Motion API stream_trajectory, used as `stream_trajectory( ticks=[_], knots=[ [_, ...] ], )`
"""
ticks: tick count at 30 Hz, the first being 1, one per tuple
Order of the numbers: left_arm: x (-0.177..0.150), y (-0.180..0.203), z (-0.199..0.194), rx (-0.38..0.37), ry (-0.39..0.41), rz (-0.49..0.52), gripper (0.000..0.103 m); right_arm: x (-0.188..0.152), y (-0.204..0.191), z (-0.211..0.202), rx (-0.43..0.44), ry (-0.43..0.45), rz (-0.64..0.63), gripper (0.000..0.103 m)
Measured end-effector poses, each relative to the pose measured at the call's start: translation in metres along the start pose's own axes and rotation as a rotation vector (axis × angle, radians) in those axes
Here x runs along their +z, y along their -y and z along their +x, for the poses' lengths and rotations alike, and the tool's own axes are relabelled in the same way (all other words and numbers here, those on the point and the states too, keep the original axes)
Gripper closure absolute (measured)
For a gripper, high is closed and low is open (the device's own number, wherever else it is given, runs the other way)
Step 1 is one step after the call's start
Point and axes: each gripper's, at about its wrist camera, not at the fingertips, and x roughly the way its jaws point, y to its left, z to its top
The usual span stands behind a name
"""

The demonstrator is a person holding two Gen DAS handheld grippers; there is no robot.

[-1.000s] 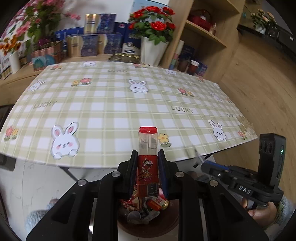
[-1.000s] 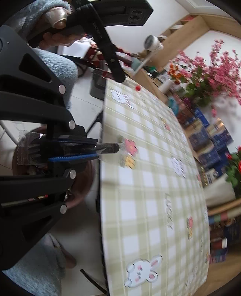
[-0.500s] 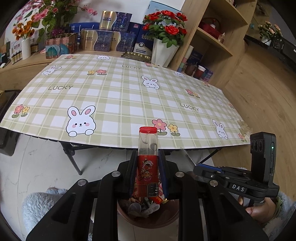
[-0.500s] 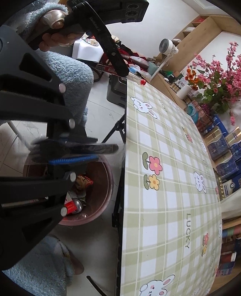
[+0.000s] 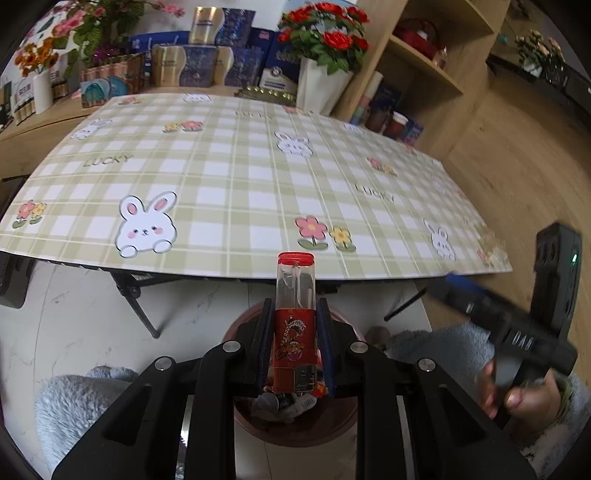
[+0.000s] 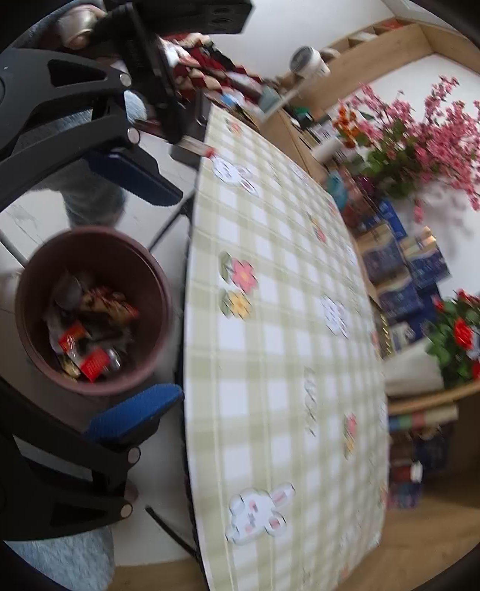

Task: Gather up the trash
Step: 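Lower the black utensil into the bin and open the right gripper while the left carries the lighter, then release the red lighter into the bin with the left gripper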

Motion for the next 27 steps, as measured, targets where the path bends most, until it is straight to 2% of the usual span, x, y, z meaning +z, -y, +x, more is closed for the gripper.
stream_trajectory(
  ticks=[6,13,18,19,20,22,24,26,27],
  knots=[
    [-0.008,0.016,0.018,-0.008,-0.072,0.060,0.081,0.002,0.021,-0.007,-0.078,0.053,0.039,0.006],
    [-0.017,0.026,0.045,-0.001,-0.159,0.106,0.081,-0.002,0.033,-0.005,-0.080,0.046,0.079,0.006],
    [-0.017,0.029,0.058,-0.004,-0.182,0.110,0.081,-0.004,0.038,-0.006,-0.080,0.048,0.094,0.006],
    [-0.015,0.029,0.058,-0.007,-0.176,0.109,0.074,-0.004,0.039,-0.006,-0.081,0.048,0.098,0.006],
    [-0.014,0.030,0.058,-0.006,-0.169,0.107,0.058,-0.004,0.040,-0.006,-0.082,0.046,0.102,0.006],
    [-0.010,0.030,0.053,0.018,-0.128,0.098,0.036,-0.004,0.042,-0.006,-0.083,0.045,0.107,0.006],
    [-0.007,0.030,0.048,0.014,-0.100,0.085,0.033,-0.004,0.043,-0.007,-0.086,0.047,0.110,0.006],
    [-0.003,0.027,0.045,0.032,-0.089,0.060,0.020,-0.003,0.044,-0.007,-0.089,0.045,0.111,0.006],
    [-0.002,0.026,0.043,0.046,-0.080,0.053,0.019,-0.003,0.043,-0.008,-0.092,0.044,0.109,0.006]
  ],
)
